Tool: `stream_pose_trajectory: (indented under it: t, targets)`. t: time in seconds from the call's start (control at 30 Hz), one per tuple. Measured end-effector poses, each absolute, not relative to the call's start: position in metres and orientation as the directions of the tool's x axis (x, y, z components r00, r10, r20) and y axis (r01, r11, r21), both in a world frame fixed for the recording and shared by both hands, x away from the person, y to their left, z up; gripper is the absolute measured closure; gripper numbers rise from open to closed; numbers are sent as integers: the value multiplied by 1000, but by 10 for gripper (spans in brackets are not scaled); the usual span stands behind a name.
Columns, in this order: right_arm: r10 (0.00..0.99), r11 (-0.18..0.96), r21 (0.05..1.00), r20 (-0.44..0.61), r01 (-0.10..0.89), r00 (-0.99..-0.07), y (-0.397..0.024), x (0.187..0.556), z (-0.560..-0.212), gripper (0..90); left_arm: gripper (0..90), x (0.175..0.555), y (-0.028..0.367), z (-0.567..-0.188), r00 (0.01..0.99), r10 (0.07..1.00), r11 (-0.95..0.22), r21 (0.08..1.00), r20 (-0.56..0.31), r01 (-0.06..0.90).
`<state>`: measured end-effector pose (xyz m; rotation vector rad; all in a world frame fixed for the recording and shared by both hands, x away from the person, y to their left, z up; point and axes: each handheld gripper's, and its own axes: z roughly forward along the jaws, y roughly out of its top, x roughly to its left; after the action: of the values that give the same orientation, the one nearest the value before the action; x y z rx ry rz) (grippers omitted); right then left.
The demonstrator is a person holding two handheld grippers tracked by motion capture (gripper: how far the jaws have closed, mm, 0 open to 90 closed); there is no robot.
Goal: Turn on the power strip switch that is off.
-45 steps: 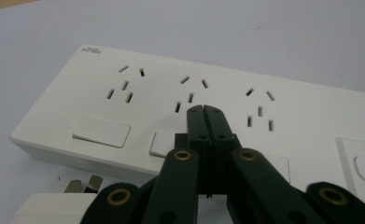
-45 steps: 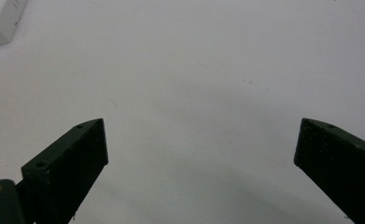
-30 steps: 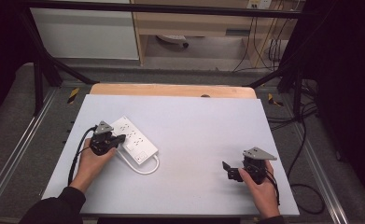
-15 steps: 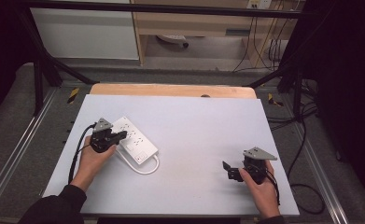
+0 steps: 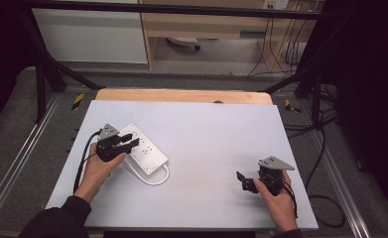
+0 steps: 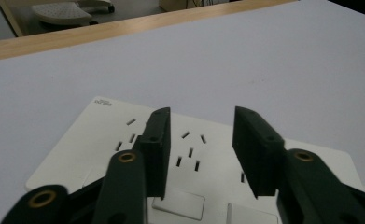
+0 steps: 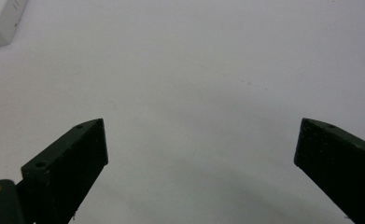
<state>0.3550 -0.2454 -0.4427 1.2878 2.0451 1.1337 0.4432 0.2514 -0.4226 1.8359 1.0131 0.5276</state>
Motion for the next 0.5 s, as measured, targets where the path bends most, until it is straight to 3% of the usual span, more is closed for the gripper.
stream_pose_trajectory:
  t: [0.27, 0.5]
  targets:
    - [891, 222, 835, 35, 503, -452, -245, 355, -443, 32, 370, 442, 247, -414, 552, 832, -212, 891, -52, 402]
    - [892, 220, 834, 38, 505, -451, -245, 355, -443, 32, 115, 443, 243, -408, 535, 842, -177, 896, -76, 407]
